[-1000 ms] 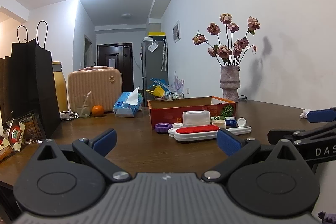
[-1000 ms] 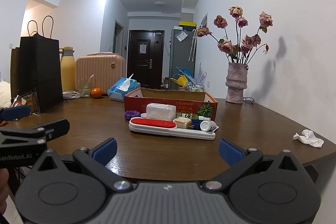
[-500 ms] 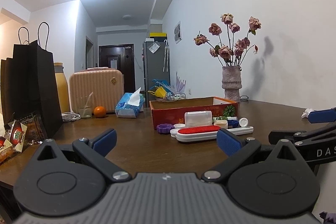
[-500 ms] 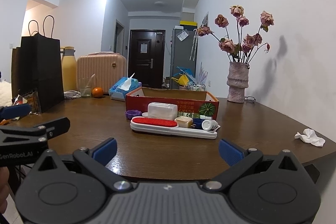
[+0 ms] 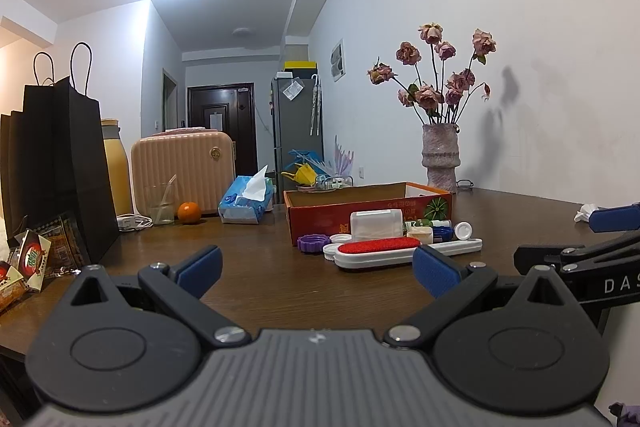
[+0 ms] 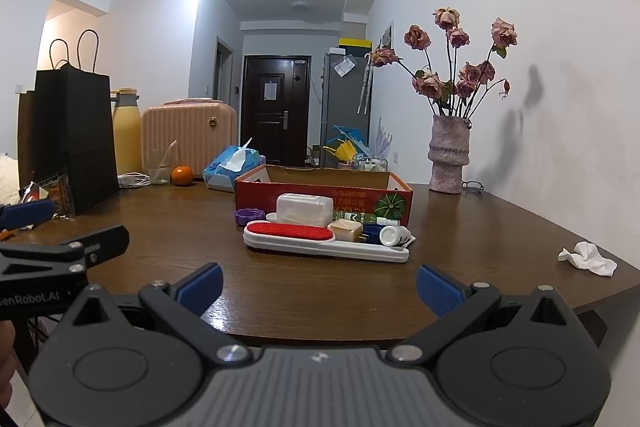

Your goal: Organize rigid objects

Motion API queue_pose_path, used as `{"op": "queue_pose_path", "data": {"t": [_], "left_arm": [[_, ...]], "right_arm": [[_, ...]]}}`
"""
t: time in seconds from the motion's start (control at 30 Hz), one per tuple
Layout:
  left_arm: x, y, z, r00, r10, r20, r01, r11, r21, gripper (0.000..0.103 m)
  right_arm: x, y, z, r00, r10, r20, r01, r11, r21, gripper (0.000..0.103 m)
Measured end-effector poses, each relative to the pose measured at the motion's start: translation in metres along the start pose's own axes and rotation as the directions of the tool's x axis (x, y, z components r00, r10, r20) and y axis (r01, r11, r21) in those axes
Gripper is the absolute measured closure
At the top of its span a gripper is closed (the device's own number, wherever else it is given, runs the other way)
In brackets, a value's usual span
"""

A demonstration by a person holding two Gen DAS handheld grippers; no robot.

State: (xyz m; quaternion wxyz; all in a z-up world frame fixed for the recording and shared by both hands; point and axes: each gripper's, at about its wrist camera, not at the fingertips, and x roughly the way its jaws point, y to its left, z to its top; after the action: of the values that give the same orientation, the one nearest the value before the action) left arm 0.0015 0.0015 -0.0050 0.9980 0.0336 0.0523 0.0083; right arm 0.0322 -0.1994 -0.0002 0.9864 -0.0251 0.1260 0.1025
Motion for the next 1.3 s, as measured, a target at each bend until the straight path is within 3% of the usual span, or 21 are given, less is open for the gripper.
{"op": "queue_pose_path", "data": {"t": [0.23,0.4,0.5,0.63,0.77,1.07,1.2,1.3], "left_arm": [[0.007,-0.002,-0.004,1.0,0.015,0.009,-0.015,1.0,0.016,0.0],[0.022,-0.004,-0.012,0.999,0.015,-0.035,-0.014,1.0,0.014,0.0],[0.034,-0.008,-0.017,0.998,0.012,-0.064,-0.01,1.0,0.027,0.0],[0.054,-0.014,-0.021,0.989,-0.05,-0.136,0.052,0.999,0.011,0.0],[0.069,-0.022,-0.024,0.99,-0.035,-0.134,0.038,0.999,0.022,0.0],[0.116,-0.029,-0.015,0.997,0.006,-0.082,-0.008,1.0,-0.015,0.0],[0.156,-0.02,0.002,0.985,-0.034,-0.168,0.016,0.994,-0.111,0.0],[0.192,-0.011,0.013,0.965,-0.079,-0.25,0.032,0.982,-0.187,0.0]], "right_arm": [[0.002,-0.001,-0.005,1.0,-0.021,0.004,0.021,1.0,0.006,0.0],[0.012,-0.005,-0.017,0.994,-0.104,0.038,0.105,0.994,-0.013,0.0],[0.024,-0.012,-0.024,0.994,-0.112,0.019,0.111,0.994,0.002,0.0],[0.047,-0.021,-0.029,0.992,-0.122,-0.023,0.122,0.992,0.017,0.0],[0.067,-0.03,-0.029,0.992,-0.116,-0.042,0.118,0.992,0.038,0.0],[0.121,-0.055,-0.022,0.994,-0.084,-0.064,0.091,0.99,0.105,0.0],[0.147,-0.081,-0.011,1.0,-0.016,-0.025,0.021,0.975,0.221,0.0],[0.176,-0.105,0.004,0.988,0.108,-0.107,-0.072,0.952,0.296,0.0]]}}
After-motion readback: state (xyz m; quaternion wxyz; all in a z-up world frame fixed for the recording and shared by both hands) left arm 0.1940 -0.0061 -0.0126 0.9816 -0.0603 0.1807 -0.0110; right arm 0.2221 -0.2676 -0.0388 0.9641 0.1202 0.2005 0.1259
